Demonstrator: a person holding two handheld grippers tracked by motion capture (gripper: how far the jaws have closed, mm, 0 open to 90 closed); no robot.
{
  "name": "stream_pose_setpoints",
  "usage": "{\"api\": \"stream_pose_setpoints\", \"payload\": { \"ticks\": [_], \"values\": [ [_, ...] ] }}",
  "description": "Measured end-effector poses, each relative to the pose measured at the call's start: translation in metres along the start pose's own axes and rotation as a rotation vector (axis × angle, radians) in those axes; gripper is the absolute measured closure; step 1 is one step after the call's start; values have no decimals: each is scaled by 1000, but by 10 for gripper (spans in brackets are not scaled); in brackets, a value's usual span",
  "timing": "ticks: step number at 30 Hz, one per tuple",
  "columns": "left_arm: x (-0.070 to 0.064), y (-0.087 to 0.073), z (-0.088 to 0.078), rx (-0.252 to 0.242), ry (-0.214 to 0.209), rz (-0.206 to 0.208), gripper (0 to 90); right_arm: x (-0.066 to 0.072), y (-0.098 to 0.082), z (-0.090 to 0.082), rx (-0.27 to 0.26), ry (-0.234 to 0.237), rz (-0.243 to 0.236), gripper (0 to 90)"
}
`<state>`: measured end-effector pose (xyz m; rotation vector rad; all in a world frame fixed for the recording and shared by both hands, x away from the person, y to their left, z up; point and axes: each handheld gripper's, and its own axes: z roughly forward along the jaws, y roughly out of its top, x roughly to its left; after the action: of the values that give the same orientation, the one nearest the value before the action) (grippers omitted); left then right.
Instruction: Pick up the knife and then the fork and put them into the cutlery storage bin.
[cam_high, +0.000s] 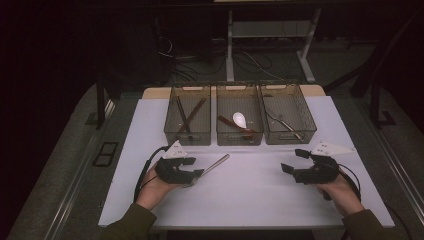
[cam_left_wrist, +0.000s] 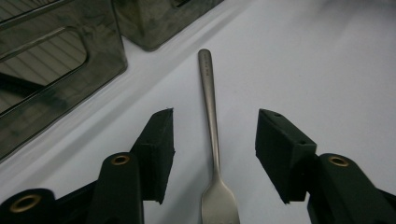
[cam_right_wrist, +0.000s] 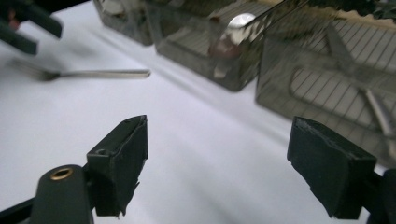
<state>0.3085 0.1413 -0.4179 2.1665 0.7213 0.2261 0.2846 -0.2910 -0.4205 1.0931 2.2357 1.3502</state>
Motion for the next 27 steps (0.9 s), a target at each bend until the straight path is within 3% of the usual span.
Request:
{"api": "stream_pose_setpoints", "payload": {
  "ticks": [12, 16, 20, 21, 24, 27],
  "values": [
    [-3, 7, 32, 99, -1, 16, 639, 15, -24, -6, 33, 1, -21, 188],
    [-2, 4, 36, 125, 17, 21, 698, 16, -24, -6, 36, 4, -28, 188],
    [-1, 2, 38, 154, 7, 35, 742, 15, -24, -6, 38, 6, -30, 188],
    [-2, 0, 40, 146, 9, 23, 753, 15, -24, -6, 38, 5, -30, 188],
    [-3, 0, 39, 151, 11, 39, 824, 16, -24, -6, 36, 7, -33, 188],
    [-4, 0, 39, 151, 11, 59, 833, 16, -24, -6, 37, 13, -34, 188]
  ]
}}
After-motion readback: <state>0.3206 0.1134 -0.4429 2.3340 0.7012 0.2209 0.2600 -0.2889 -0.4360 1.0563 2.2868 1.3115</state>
